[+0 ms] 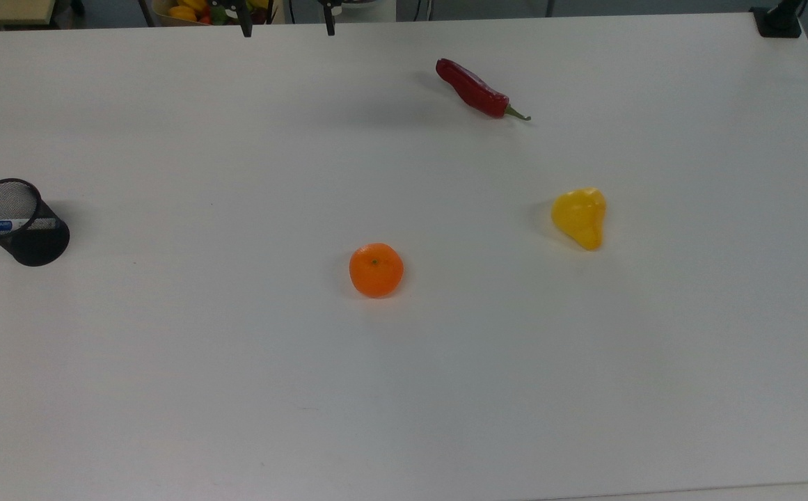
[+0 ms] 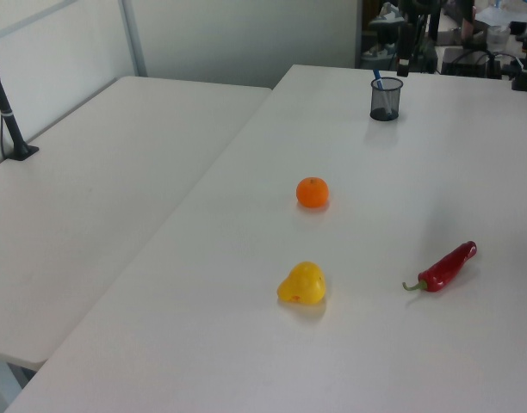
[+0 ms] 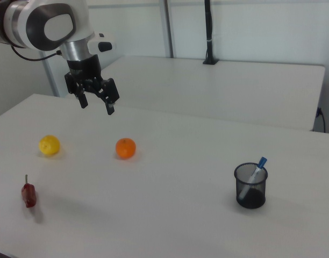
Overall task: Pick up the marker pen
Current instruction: 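Move the open gripper toward the black mesh pen cup, then lower the gripper over the cup onto the blue-capped marker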
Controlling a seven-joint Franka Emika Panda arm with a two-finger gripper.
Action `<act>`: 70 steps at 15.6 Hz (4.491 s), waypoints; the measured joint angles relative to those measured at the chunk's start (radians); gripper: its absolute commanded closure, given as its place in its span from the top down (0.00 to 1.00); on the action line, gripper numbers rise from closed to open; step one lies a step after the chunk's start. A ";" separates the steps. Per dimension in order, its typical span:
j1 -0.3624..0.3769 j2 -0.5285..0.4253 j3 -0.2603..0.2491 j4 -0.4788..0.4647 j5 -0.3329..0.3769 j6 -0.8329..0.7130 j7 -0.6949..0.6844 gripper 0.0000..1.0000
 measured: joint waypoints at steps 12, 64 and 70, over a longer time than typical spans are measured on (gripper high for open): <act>-0.008 -0.002 -0.059 0.001 -0.001 0.003 -0.008 1.00; -0.262 0.697 -0.249 0.147 -0.044 1.285 0.248 0.47; -0.261 0.693 -0.249 0.135 -0.046 1.285 0.241 0.45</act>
